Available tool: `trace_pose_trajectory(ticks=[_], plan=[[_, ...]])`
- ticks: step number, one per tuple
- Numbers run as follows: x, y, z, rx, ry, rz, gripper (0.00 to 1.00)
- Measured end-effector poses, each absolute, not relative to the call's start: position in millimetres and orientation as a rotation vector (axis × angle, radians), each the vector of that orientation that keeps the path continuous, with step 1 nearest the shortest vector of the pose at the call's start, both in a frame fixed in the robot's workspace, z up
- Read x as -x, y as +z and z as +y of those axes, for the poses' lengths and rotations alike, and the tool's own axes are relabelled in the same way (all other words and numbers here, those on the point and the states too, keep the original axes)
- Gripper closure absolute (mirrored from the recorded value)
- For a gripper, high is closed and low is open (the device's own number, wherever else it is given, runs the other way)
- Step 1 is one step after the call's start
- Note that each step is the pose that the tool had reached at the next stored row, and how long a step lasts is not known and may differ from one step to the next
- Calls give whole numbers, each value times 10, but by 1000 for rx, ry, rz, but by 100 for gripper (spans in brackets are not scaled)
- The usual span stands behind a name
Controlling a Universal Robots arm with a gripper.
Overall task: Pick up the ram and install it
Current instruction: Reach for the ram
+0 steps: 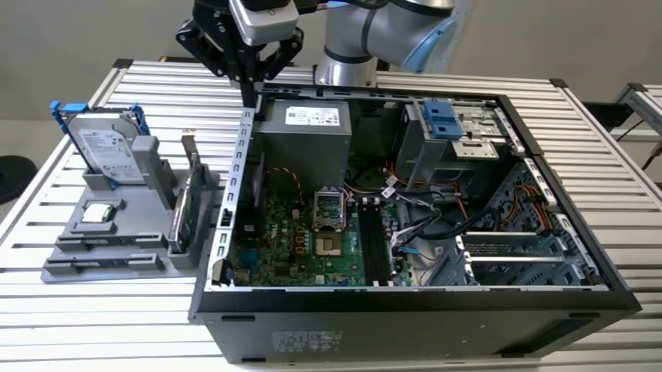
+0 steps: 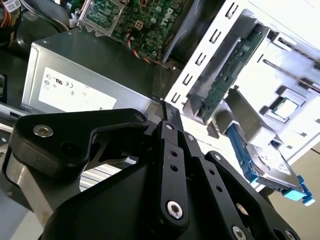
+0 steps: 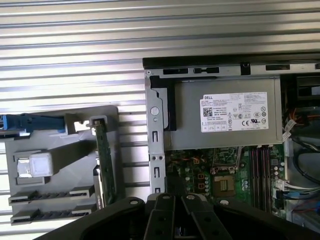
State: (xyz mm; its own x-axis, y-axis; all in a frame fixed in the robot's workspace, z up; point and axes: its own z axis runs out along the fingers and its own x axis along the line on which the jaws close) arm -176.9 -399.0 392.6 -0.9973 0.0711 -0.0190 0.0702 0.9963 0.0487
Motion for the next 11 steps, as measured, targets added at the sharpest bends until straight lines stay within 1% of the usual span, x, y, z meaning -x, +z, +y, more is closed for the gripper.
trace_pose_trajectory(ticks=[11], plan=[[1804, 3926, -3990, -110, 75, 3118, 100]])
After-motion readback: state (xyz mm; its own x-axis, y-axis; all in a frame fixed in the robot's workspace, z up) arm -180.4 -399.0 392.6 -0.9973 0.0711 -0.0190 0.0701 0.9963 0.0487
